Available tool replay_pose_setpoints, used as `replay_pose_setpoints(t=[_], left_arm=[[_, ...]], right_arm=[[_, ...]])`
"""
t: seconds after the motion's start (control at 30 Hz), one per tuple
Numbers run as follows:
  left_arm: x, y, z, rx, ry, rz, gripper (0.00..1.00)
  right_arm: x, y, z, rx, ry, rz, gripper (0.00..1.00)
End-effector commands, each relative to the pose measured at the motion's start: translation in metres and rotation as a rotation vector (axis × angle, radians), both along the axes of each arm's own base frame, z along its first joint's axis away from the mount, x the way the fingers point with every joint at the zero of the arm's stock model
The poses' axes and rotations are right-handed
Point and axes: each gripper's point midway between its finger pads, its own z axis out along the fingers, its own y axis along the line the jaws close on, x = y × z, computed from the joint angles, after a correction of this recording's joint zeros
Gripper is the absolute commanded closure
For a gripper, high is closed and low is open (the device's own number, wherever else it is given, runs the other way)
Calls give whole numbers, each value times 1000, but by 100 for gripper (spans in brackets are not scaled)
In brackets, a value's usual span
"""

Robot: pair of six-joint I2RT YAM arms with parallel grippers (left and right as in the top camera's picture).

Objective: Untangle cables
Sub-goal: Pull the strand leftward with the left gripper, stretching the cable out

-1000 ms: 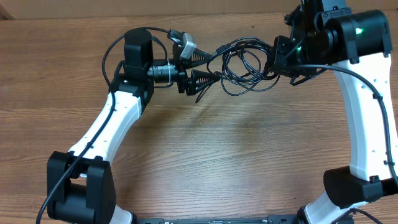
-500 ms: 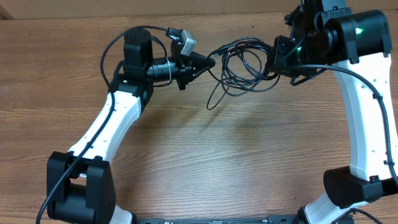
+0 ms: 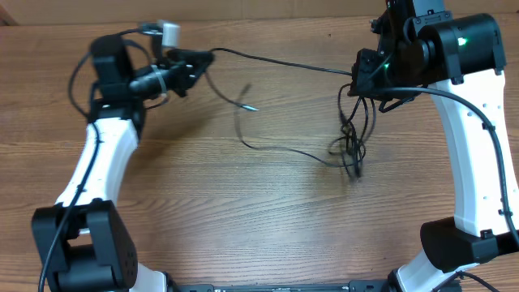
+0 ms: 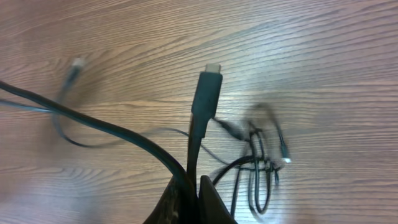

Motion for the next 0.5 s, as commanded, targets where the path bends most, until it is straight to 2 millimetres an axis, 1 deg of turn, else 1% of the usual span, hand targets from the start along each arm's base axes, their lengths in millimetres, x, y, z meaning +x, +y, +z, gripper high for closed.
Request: replay_pose_setpoints(t=[0.0,0.2,0.23,0.27,0.33,0.37,0.47], left_arm=[[1,34,22,-14,-17,97,96],[-3,32,27,-16,-27,84,96],[-3,32,27,-17,-28,81,96],[-3,31,27,-18,-28,79,96],[-3,31,27,-19,-28,78,96],[-4,31,27,-19,-28,75,96],[-5,30,28,-22,-28,65,96]], right_arm=[[-1,-25,20,-77,-79,-62,96],[0,-25,19,-77,-79,-62,96],[0,-25,19,-77,-80,-62,90],[0,-25,19,-77,-80,-62,67],[0,-25,19,-78,-80,-62,4],[0,-25,20,-79,-82,-62,0],[3,-29,20,-99,-93,-73,0]])
